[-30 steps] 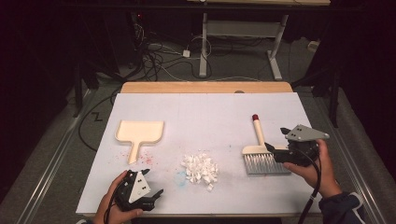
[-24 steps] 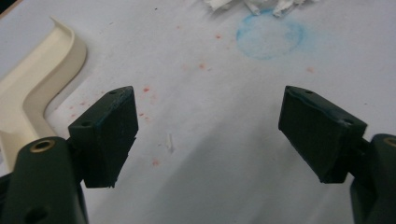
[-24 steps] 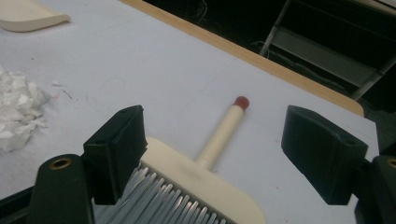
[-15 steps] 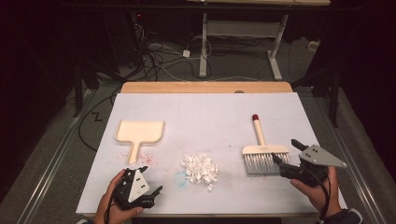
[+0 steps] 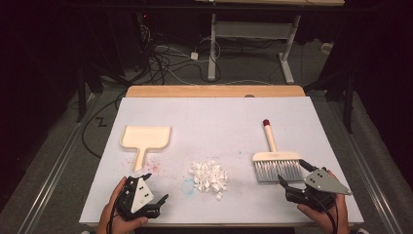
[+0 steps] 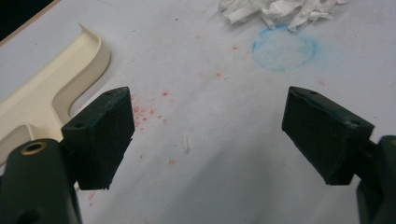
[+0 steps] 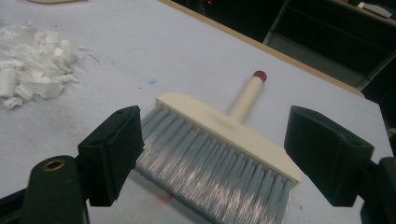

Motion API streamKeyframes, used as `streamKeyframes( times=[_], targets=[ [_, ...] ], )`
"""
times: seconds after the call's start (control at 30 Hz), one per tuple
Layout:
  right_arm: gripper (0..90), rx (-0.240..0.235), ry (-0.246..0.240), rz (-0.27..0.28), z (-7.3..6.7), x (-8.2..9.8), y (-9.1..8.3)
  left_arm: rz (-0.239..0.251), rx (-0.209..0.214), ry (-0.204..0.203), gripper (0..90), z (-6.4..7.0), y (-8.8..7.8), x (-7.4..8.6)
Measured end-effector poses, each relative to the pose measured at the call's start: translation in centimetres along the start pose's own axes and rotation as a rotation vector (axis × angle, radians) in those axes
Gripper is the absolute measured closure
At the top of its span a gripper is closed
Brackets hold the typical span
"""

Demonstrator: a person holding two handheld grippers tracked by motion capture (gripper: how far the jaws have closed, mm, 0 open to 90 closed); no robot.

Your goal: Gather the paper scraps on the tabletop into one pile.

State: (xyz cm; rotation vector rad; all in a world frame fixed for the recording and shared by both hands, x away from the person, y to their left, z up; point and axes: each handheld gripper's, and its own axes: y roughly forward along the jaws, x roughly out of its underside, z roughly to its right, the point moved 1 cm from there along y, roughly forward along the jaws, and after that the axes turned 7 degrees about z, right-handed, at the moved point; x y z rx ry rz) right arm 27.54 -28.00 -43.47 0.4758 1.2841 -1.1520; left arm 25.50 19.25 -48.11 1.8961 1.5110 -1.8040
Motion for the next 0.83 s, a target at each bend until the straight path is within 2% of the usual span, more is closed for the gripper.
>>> streamKeyframes(
  times=[0.17,0.3,0.43,0.83],
  targets=[
    [18.7,0.012,-0.028,0.013,-0.16,-0.05,-0.04,0.001,-0.001,-0.011,16.1,-0.23,0.21,0.01],
    [18.7,0.012,-0.021,0.022,-0.14,-0.01,-0.09,-0.006,-0.008,-0.012,16.1,-0.16,0.21,0.01],
    [18.7,0.011,-0.039,0.025,-0.2,-0.02,-0.22,-0.01,-0.013,-0.01,16.1,-0.1,0.22,-0.05],
    [18.1,0.002,-0.04,0.014,0.01,0.27,0.2,-0.013,-0.005,-0.011,16.1,-0.44,0.52,-0.08]
  ],
)
